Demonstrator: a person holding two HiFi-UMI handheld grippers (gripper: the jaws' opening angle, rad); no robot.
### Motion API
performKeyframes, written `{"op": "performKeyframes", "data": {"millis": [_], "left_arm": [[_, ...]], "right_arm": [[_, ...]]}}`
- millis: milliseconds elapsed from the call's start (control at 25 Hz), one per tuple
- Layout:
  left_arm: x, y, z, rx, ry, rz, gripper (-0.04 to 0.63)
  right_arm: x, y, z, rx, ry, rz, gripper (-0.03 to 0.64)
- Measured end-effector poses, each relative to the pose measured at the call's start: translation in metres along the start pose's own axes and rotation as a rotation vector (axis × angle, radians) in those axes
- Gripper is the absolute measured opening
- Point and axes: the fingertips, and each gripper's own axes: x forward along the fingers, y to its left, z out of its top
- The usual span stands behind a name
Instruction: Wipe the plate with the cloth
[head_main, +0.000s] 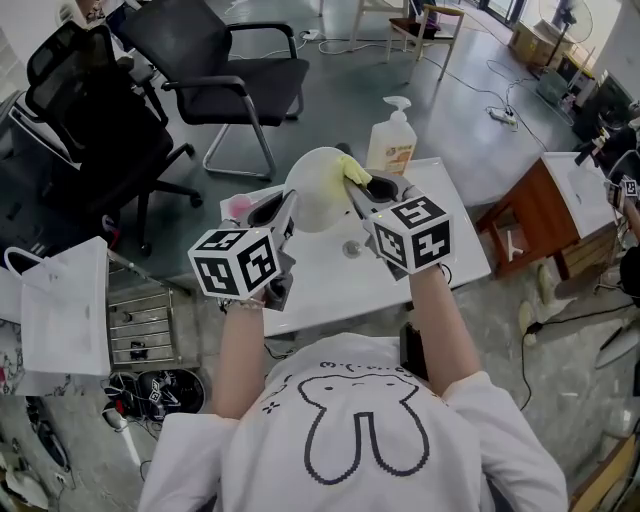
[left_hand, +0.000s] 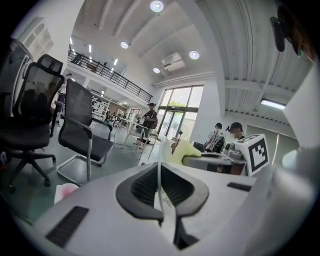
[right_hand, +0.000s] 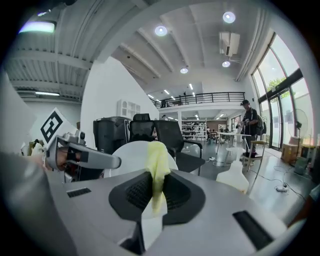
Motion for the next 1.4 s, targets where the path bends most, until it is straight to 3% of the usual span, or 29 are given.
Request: {"op": "performKeyframes", "data": {"millis": [240,560,920,1400], "left_arm": [[0.002,-0.006,0.003,0.02,-0.003,-0.018,0.018],[0.001,-0.007,0.009,0.034,-0.042,-0.024,0.018],[0.006,-0.002,0.013,0.022,-0.054,-0.009,0.018],[0.008,0.008,0.014,0.015,-0.068,0.016,0.018]], "right_arm": [[0.011,-0.007,0.042,-0.008,-0.085,-0.015,0.049],[0.024,-0.007,0.042,-0.054,-0.069,-0.039,0.049],[0.033,0.007,0.004,-0.12,0.051,-0.001,0.049],[0.031,0.039,-0.067,-0.095,0.177,0.085,0.049]]}}
